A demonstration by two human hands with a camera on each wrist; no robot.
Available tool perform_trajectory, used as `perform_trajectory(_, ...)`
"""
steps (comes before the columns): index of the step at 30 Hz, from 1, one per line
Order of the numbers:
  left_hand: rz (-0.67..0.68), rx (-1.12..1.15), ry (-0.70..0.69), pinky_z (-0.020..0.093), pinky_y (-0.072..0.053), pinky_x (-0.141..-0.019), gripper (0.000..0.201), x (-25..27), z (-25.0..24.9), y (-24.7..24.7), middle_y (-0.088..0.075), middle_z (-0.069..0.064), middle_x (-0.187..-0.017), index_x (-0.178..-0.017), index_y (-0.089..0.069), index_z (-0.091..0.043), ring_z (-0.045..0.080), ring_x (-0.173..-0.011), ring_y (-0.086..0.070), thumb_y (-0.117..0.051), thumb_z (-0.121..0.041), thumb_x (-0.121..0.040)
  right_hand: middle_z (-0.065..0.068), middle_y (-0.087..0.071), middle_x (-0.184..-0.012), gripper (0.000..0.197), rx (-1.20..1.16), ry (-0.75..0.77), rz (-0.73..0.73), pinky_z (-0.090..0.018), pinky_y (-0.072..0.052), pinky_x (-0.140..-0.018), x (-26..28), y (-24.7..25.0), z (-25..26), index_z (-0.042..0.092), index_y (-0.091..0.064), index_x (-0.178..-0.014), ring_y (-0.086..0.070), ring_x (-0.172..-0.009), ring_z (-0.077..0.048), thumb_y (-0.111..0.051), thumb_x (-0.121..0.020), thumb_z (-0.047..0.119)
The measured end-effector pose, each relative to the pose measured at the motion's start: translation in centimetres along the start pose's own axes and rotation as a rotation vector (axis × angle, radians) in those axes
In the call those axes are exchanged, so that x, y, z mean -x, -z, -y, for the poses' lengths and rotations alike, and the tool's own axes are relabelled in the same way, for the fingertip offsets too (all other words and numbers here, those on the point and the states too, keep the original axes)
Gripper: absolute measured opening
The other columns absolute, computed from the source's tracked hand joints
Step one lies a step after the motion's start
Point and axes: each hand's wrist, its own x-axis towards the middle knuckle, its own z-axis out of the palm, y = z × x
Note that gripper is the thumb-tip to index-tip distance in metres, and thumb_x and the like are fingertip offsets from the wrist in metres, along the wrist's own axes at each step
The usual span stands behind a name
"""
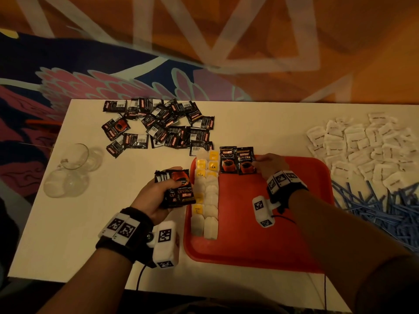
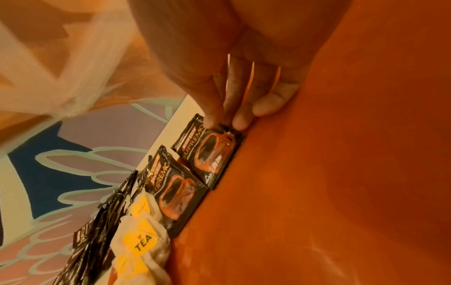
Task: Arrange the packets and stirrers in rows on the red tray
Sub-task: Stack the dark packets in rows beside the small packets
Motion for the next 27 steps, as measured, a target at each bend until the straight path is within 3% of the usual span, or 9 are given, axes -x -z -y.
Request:
perform_trajectory(4, -0.014, -0.028, -0.013, 0.032, -0.058, -0.054, 0.033, -0.2, 0.0, -0.3, -0.076, 0.014, -0.09, -0.121, -0.062, -0.008, 0.028, -0.075, -0.074, -0.06, -0.001, -0.089, -0.001, -0.073, -0.094, 0.015, -0.029, -0.009, 0.008, -0.024, -0.049, -0.059, 0.2, 0.3, -0.5, 0.031, -0.065, -0.08, -0.068, -0.083, -0.015, -0.078, -0.079, 0.024)
perform_trajectory(7, -0.011, -0.048, -0.061, 0.036, -0.059, -0.059, 0.035, -0.2, 0.1, -1.2, -0.074, 0.018, -0.101, -0.123, -0.063, -0.007, 0.03, -0.082, -0.074, -0.061, 0.001, -0.089, 0.002, -0.072, -0.097, 0.012, -0.031, 0.009, -0.016, -0.03, -0.056, -0.08, 1.1, 1.3, -0.8, 0.031, -0.066, -0.08, -0.066, -0.091, -0.015, -0.076, -0.08, 0.025)
perform_trajectory(9, -0.019, -0.041, -0.081, 0.036, -0.058, -0.059, 0.038, -0.2, 0.2, -1.7, -0.073, 0.019, -0.107, -0.126, -0.063, -0.007, 0.031, -0.085, -0.073, -0.063, -0.001, -0.089, 0.005, -0.07, -0.099, 0.012, 0.001, 0.071, 0.004, -0.031, -0.054, -0.087, 2.3, 1.5, -0.6, 0.033, -0.064, -0.079, -0.064, -0.094, -0.013, -0.074, -0.082, 0.028)
perform_trajectory(12, -0.027, -0.019, -0.08, 0.035, -0.056, -0.055, 0.036, 0.0, 0.0, -2.8, -0.075, 0.017, -0.097, -0.123, -0.063, -0.006, 0.029, -0.078, -0.073, -0.068, -0.006, -0.087, 0.008, -0.068, -0.089, 0.008, -0.027, 0.252, 0.119, -0.024, -0.052, -0.075, 5.8, 1.4, 1.0, 0.03, -0.065, -0.082, -0.063, -0.085, -0.008, -0.071, -0.086, 0.033)
perform_trajectory(16, 0.037, -0.034, -0.077, 0.036, -0.056, -0.056, 0.035, 0.7, -0.5, -5.3, -0.075, 0.017, -0.093, -0.119, -0.063, -0.005, 0.03, -0.078, -0.072, -0.071, -0.006, -0.085, 0.005, -0.07, -0.084, 0.018, -0.153, 0.396, 0.491, -0.019, -0.05, -0.06, 11.2, 1.1, 3.8, 0.016, -0.069, -0.097, -0.066, -0.071, -0.004, -0.069, -0.087, 0.031)
perform_trajectory(19, 0.088, -0.055, -0.083, 0.04, -0.056, -0.063, 0.053, 1.2, -1.0, -6.5, -0.073, 0.022, -0.103, -0.122, -0.062, -0.002, 0.036, -0.086, -0.07, -0.078, -0.013, -0.072, 0.007, -0.071, -0.084, 0.013, -0.111, 0.455, 0.45, -0.018, -0.048, -0.063, 12.2, 1.2, 4.2, 0.018, -0.07, -0.092, -0.066, -0.073, -0.001, -0.076, -0.083, 0.025)
perform_trajectory(21, 0.122, -0.054, -0.088, 0.037, -0.056, -0.06, 0.057, 1.4, -1.4, -6.9, -0.071, 0.024, -0.1, -0.121, -0.062, 0.002, 0.034, -0.081, -0.069, -0.078, -0.015, -0.068, 0.006, -0.069, -0.092, 0.02, -0.152, 0.406, 0.398, -0.02, -0.047, -0.068, 12.2, 1.4, 4.1, 0.022, -0.066, -0.094, -0.065, -0.085, -0.006, -0.079, -0.079, 0.027)
perform_trajectory(24, 0.185, -0.032, -0.076, 0.034, -0.055, -0.054, 0.048, 1.7, -1.6, -7.2, -0.069, 0.021, -0.091, -0.116, -0.063, 0.003, 0.029, -0.068, -0.068, -0.074, -0.013, -0.071, -0.004, -0.067, -0.107, 0.025, -0.377, 0.257, 0.528, -0.025, -0.053, -0.066, 13.0, 1.5, 4.3, 0.02, -0.06, -0.104, -0.065, -0.092, -0.015, -0.075, -0.083, 0.02)
perform_trajectory(27, 0.194, -0.053, -0.083, 0.035, -0.056, -0.055, 0.032, 1.8, -1.3, -7.4, -0.071, 0.018, -0.086, -0.113, -0.064, 0.0, 0.027, -0.067, -0.069, -0.069, -0.004, -0.082, -0.02, -0.067, -0.107, 0.021, -0.492, 0.236, 0.509, -0.024, -0.055, -0.062, 13.4, 1.4, 4.6, 0.01, -0.06, -0.101, -0.068, -0.082, -0.019, -0.073, -0.084, 0.006)
